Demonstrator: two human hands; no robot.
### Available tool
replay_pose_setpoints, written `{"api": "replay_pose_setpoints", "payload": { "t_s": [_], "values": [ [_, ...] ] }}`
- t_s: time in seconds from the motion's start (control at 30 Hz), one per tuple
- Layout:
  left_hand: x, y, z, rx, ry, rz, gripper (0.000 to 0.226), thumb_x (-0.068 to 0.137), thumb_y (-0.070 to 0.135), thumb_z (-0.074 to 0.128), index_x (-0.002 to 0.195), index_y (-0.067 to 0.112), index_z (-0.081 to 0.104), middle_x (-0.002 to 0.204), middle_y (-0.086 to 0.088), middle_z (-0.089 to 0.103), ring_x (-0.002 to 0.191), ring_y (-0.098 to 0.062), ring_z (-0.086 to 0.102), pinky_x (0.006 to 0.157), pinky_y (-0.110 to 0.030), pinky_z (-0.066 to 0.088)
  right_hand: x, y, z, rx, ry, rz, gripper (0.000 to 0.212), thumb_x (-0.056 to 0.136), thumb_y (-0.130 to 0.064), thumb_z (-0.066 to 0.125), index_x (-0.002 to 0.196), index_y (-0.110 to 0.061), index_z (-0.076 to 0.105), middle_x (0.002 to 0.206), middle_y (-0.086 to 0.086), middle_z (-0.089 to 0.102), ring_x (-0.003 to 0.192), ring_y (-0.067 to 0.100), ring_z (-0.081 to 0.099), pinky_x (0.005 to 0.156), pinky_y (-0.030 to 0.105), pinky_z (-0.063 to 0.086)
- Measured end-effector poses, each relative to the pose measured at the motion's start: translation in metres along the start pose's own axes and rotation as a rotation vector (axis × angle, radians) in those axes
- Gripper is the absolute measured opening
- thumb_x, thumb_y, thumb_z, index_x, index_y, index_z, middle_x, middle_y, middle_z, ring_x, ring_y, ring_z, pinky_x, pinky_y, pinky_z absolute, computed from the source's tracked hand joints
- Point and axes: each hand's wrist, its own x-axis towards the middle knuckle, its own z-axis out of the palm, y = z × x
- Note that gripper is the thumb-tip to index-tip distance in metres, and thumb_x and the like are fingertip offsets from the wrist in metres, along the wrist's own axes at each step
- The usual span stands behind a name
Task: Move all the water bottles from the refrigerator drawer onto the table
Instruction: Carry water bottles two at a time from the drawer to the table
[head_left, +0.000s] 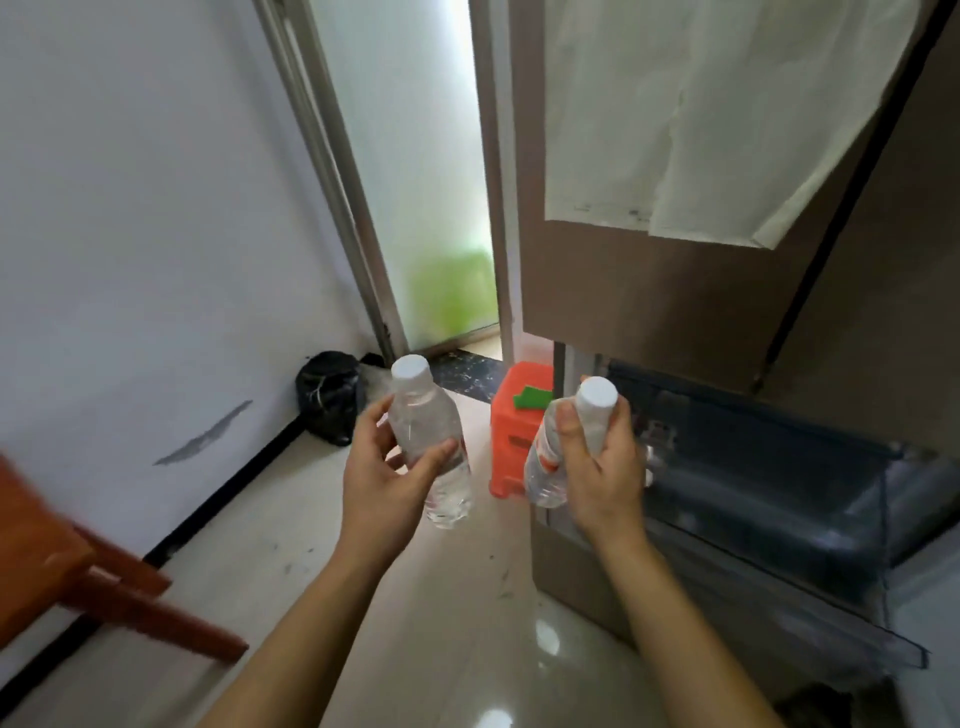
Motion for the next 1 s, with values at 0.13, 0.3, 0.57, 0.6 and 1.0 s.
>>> {"api": "replay_pose_setpoints", "payload": {
  "t_s": [0.13, 0.3, 0.57, 0.6, 1.0],
  "values": [
    [-0.014, 0.007, -0.082, -0.034, 0.129, 0.021, 0.067, 0.079, 0.014, 0.081, 0.135, 0.029, 0.047, 0.126, 0.012, 0.062, 0.111, -0.002, 0.061, 0.089, -0.026, 0.047, -0.03, -0.034, 0.059, 0.028, -0.172, -0.063, 0.034, 0.091, -0.068, 0.047, 0.118, -0.047, 0.047, 0.111, -0.019, 0.059, 0.101, 0.005, 0.061, 0.089, 0.035, 0.05],
    [-0.045, -0.001, -0.205, -0.031, 0.25, 0.045, 0.065, 0.08, 0.019, 0.079, 0.133, 0.037, 0.049, 0.128, 0.01, 0.063, 0.114, -0.008, 0.062, 0.094, -0.031, 0.051, -0.093, -0.08, 0.142, -0.003, -0.29, -0.162, 0.036, 0.087, -0.073, 0.048, 0.11, -0.046, 0.055, 0.105, -0.01, 0.066, 0.098, 0.013, 0.065, 0.09, 0.048, 0.054],
    [-0.12, -0.043, -0.418, 0.0, 0.388, -0.014, 0.068, 0.079, 0.027, 0.079, 0.136, 0.043, 0.048, 0.127, 0.024, 0.059, 0.117, 0.002, 0.057, 0.087, -0.017, 0.05, -0.234, -0.135, 0.311, 0.08, -0.388, -0.115, 0.029, 0.085, -0.069, 0.053, 0.1, -0.045, 0.06, 0.097, -0.021, 0.068, 0.093, 0.003, 0.065, 0.086, 0.036, 0.053],
    [-0.129, -0.048, -0.443, -0.002, 0.408, -0.023, 0.071, 0.079, 0.026, 0.079, 0.14, 0.038, 0.046, 0.129, 0.022, 0.059, 0.117, 0.002, 0.057, 0.09, -0.019, 0.051, -0.252, -0.141, 0.334, 0.09, -0.433, -0.104, 0.028, 0.085, -0.068, 0.054, 0.1, -0.045, 0.059, 0.098, -0.019, 0.068, 0.095, 0.004, 0.065, 0.086, 0.034, 0.053],
    [-0.167, -0.097, -0.657, 0.074, 0.654, -0.157, 0.091, 0.069, 0.039, 0.08, 0.149, 0.035, 0.037, 0.141, 0.014, 0.053, 0.129, -0.012, 0.053, 0.104, -0.044, 0.049, -0.384, -0.186, 0.579, 0.154, -0.83, -0.154, 0.028, 0.087, -0.071, 0.05, 0.106, -0.051, 0.055, 0.1, -0.028, 0.064, 0.095, -0.005, 0.064, 0.081, 0.026, 0.055]
  ]
}}
